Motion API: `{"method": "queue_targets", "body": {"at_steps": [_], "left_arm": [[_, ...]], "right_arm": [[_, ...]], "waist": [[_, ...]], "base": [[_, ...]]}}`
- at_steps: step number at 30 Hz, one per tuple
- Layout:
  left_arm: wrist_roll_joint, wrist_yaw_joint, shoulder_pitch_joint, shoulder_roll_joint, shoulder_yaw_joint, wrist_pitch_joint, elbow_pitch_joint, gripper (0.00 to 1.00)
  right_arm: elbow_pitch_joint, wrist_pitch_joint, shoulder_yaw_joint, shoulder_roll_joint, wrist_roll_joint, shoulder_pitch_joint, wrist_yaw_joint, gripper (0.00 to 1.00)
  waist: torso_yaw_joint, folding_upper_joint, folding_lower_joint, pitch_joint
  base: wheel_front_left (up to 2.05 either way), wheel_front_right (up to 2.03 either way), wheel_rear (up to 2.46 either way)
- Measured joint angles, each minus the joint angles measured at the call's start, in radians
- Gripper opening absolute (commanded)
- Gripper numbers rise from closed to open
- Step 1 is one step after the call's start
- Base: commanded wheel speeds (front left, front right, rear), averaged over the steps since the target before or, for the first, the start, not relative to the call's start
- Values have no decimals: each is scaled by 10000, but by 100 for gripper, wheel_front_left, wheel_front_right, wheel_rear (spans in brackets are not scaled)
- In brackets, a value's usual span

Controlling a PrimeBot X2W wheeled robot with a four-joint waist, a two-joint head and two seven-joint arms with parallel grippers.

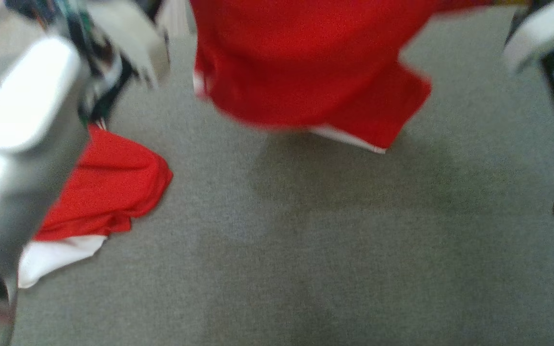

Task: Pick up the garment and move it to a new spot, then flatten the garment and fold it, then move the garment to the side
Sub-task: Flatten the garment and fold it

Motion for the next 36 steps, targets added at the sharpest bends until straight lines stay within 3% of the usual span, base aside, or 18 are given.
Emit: {"method": "queue_targets", "body": {"at_steps": [7, 11, 14, 19, 25, 30, 36], "left_arm": [[894, 17, -2926, -780, 362, -1528, 2176, 0], [1039, 113, -3799, -1200, 675, -2763, 3103, 0], [1060, -10, -3990, -1547, 654, -3336, 3684, 0], [1085, -343, -3349, -1916, 146, -3728, 4408, 0], [986, -430, -1290, -2034, -1335, -3848, 4324, 0], [130, -431, 277, -1856, -2633, -3822, 3496, 0], [-291, -433, 1413, -1177, -3994, -3338, 2533, 0]], "right_arm": [[3003, -2173, -280, 385, -953, -3684, 2, 0], [4357, -3486, -1122, 807, -1839, -4686, 2, 0], [5260, -3852, -1384, 966, -2382, -4833, 2, 0], [6750, -3986, -1244, 999, -2859, -4461, 2, 0], [8548, -3958, -288, 694, -2844, -3470, 2, 0], [9647, -3465, 924, 403, -1952, -2917, 2, 0], [9829, -2148, 2725, 190, -326, -1895, 2, 0]], "waist": [[-61, 0, 1, 1267], [-109, 0, 0, 1782], [-122, 0, 0, 2025], [6, 0, -1, 2196], [124, 0, -2, 2015], [208, 0, -4, 1526], [240, 0, -6, 775]], "base": [[0, 0, 0], [0, 0, 0], [0, 0, 0], [0, 0, 0], [0, 0, 0], [0, 0, 0], [0, 0, 0]]}}
